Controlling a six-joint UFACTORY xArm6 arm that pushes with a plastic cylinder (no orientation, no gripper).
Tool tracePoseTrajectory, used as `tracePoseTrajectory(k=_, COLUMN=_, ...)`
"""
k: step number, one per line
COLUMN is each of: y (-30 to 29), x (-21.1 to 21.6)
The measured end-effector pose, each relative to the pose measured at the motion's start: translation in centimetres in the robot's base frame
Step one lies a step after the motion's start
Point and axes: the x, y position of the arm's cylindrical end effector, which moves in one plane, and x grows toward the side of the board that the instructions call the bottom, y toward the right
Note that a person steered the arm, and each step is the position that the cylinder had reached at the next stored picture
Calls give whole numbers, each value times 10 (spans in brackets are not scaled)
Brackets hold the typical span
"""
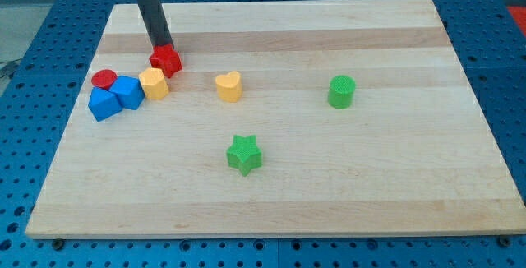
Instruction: Slide red star to the top of blue cube
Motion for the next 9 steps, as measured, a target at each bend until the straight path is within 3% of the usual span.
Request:
tracePoseTrajectory(k=2, y=69, x=1)
tracePoseTrajectory(k=5, y=-13, x=22)
tracePoseTrajectory(k=7, y=-12, x=29)
tracePoseTrajectory(k=8, y=23, x=29)
tracePoseTrajectory(k=9, y=10, x=36)
